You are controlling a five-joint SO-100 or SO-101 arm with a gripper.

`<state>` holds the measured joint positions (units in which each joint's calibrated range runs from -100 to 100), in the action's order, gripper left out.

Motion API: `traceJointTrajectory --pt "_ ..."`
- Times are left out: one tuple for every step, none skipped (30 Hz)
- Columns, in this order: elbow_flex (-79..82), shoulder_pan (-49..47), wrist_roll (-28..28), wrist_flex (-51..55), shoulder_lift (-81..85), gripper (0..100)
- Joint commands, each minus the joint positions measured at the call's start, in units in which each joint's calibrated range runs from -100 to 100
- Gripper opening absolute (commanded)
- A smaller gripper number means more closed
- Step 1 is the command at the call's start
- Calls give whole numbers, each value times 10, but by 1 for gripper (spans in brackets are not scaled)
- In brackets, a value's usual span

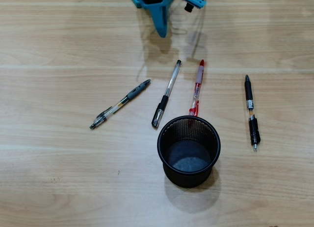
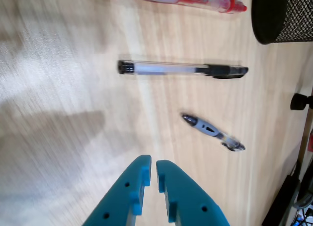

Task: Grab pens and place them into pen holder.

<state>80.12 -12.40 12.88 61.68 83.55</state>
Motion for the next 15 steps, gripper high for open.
traceJointTrajectory --pt "-128 6 1 -8 -124 2" --pt "-145 7 1 -8 -148 2" --pt "-159 8 2 -9 -166 2" --pt "-171 8 2 -10 -178 2" --pt "-182 8 5 -11 -190 2" --pt "-189 9 14 -11 -198 2" --pt "-195 9 25 -11 -208 2" --pt "-209 11 45 -11 -226 2" --pt "-218 15 57 -11 -238 2" --pt "-228 22 72 -11 -255 2" --pt "-255 30 111 -11 -300 2" --pt "-273 31 131 -11 -324 2" --pt "-294 31 152 -11 -350 2" --pt "-319 31 175 -11 -377 2" --pt "-348 31 198 -11 -405 2"
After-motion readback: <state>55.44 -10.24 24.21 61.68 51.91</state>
